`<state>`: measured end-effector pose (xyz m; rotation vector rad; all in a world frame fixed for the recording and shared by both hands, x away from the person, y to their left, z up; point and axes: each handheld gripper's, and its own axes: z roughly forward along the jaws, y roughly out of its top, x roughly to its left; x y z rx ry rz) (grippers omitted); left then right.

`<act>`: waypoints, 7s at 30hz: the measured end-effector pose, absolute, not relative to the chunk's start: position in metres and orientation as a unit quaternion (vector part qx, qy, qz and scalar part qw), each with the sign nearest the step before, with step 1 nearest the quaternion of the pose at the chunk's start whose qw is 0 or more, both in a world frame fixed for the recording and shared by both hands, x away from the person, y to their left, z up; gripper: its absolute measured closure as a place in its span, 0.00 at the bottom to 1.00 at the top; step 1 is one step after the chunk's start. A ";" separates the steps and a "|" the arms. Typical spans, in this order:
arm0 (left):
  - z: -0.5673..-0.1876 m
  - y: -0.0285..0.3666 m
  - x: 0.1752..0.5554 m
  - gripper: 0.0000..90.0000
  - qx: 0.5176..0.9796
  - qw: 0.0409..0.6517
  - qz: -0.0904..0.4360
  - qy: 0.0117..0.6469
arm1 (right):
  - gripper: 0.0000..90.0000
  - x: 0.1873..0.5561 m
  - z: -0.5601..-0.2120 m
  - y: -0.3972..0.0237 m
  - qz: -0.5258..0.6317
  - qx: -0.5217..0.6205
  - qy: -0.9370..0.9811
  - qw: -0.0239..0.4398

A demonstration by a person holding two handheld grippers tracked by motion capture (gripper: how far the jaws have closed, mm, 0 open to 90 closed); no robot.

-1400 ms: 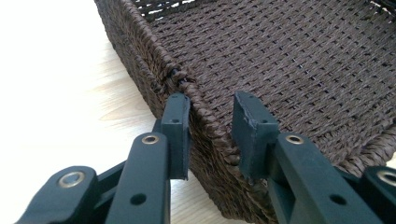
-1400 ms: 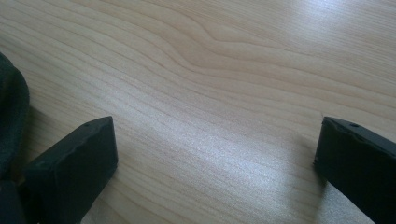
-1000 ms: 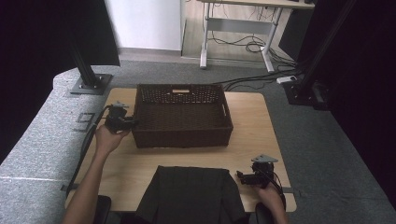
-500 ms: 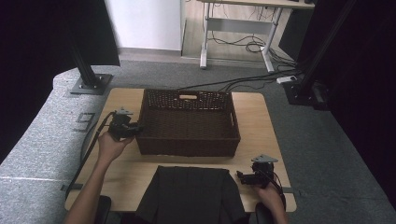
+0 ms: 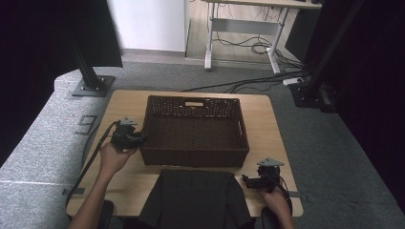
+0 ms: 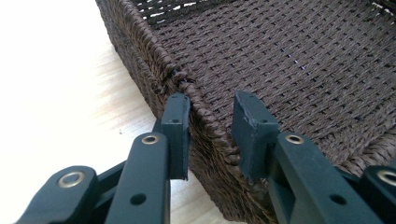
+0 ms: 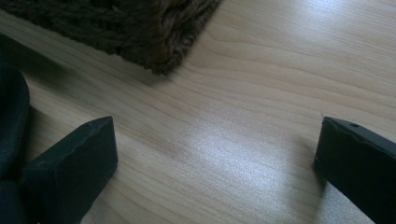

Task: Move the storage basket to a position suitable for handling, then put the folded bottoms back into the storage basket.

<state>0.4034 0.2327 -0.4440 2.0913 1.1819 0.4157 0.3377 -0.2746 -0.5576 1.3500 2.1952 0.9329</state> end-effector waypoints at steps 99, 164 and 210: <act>-0.548 0.284 0.358 0.00 0.845 0.318 0.147 0.404 | 0.00 0.337 -0.558 -0.274 0.335 0.478 0.788 0.197; -0.534 0.167 0.287 0.00 0.860 0.337 0.051 0.380 | 0.00 0.287 -0.529 -0.198 0.355 0.428 0.828 0.063; -0.535 0.145 0.290 0.48 0.855 0.370 -0.059 0.359 | 0.52 0.311 -0.547 -0.161 0.414 0.389 0.809 -0.155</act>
